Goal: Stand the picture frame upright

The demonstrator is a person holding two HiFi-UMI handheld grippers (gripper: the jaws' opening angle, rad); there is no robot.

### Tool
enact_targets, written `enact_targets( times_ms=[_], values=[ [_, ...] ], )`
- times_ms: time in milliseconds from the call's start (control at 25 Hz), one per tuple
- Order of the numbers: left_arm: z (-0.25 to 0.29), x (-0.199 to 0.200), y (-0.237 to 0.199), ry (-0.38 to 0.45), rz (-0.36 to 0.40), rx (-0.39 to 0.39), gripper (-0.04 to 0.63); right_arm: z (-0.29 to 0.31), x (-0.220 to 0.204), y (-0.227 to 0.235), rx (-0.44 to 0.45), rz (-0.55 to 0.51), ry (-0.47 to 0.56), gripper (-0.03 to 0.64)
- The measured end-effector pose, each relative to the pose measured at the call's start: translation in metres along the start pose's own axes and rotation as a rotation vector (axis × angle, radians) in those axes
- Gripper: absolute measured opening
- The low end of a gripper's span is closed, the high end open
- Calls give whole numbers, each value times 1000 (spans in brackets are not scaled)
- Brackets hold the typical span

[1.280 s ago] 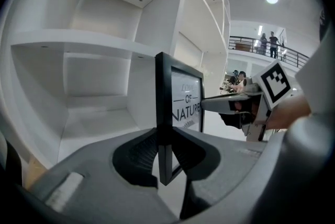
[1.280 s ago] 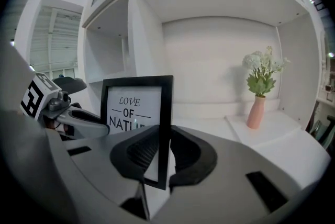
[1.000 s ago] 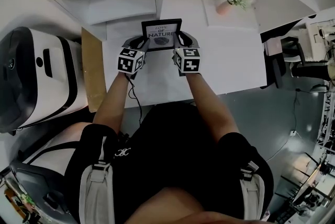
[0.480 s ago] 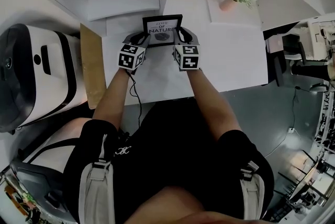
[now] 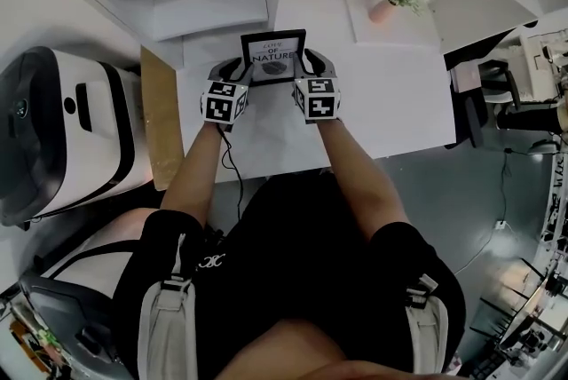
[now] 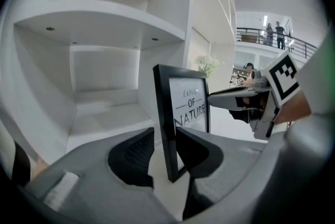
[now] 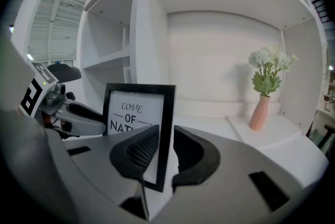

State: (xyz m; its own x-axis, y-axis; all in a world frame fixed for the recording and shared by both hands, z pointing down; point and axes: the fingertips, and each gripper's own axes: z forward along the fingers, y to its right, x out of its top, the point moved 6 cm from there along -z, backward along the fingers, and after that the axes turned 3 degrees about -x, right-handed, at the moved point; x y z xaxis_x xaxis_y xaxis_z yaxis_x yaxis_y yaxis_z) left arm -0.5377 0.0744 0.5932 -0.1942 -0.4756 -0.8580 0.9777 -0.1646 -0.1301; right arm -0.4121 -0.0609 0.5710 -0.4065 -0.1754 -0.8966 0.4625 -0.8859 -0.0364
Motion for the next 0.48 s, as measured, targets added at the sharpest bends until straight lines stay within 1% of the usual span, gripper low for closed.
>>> enact_targets(
  times_ms=[120,240,360,480],
  values=[
    [-18,12,0,61,0,34,135,-14,16,1,3,8,64,75],
    [-40,30,3,126,18,81,129,-31,36,3,-7,9,146,74],
    [-65,52,15,207,28,114,98,-53,57,3,2,8,226,64],
    [-92,72,34,271,40,149,54,-78,77,0,12,-10,298,19]
  ],
)
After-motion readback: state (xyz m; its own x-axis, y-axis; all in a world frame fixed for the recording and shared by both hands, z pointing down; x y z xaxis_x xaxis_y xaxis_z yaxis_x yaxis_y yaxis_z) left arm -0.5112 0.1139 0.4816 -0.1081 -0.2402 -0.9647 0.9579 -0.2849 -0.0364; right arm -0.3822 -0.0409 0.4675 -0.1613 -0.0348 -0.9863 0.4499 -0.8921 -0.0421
